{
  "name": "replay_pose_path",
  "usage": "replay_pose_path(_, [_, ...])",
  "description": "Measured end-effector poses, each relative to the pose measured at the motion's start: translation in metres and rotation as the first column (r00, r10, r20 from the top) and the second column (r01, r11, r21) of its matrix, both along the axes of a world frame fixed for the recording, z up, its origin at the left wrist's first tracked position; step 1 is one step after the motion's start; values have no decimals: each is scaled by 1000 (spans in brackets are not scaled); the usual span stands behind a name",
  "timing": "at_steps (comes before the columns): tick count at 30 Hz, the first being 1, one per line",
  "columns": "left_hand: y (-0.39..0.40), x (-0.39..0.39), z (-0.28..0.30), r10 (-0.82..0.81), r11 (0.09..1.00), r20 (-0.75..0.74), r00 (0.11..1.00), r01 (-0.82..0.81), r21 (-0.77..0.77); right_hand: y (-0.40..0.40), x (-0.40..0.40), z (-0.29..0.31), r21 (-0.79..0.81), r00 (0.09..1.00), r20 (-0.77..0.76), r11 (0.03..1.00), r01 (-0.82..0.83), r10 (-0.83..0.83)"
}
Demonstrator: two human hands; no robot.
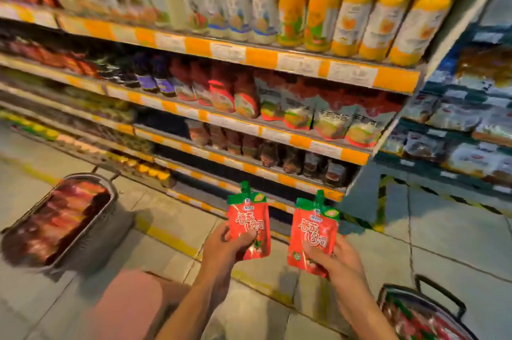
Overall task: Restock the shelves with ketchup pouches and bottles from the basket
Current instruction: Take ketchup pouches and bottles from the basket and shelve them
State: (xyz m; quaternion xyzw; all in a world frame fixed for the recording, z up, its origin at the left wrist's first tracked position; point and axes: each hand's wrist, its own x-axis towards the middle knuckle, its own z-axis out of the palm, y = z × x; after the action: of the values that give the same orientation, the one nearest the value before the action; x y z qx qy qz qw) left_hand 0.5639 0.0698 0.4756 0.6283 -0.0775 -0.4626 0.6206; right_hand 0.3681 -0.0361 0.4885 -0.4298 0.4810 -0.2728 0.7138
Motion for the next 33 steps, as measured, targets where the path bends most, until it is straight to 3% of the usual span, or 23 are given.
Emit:
replay_pose_path(4, [51,83,-11,179,984,-31,983,-179,2,20,94,-8,13,991,-21,991,-132,132])
replay_pose_path(15, [118,279,-31,402,916,-16,916,-401,26,45,311,-20,-1,933,-103,938,-346,344])
replay_pose_path(23, [80,374,-46,467,883,-14,884,-466,51,-4,436,-42,-45,872,-145,877,-478,467])
replay_pose_path(33, [-27,499,-102,513,848,30,858,-512,140,-94,576,-112,-63,826,-180,832,-552,534])
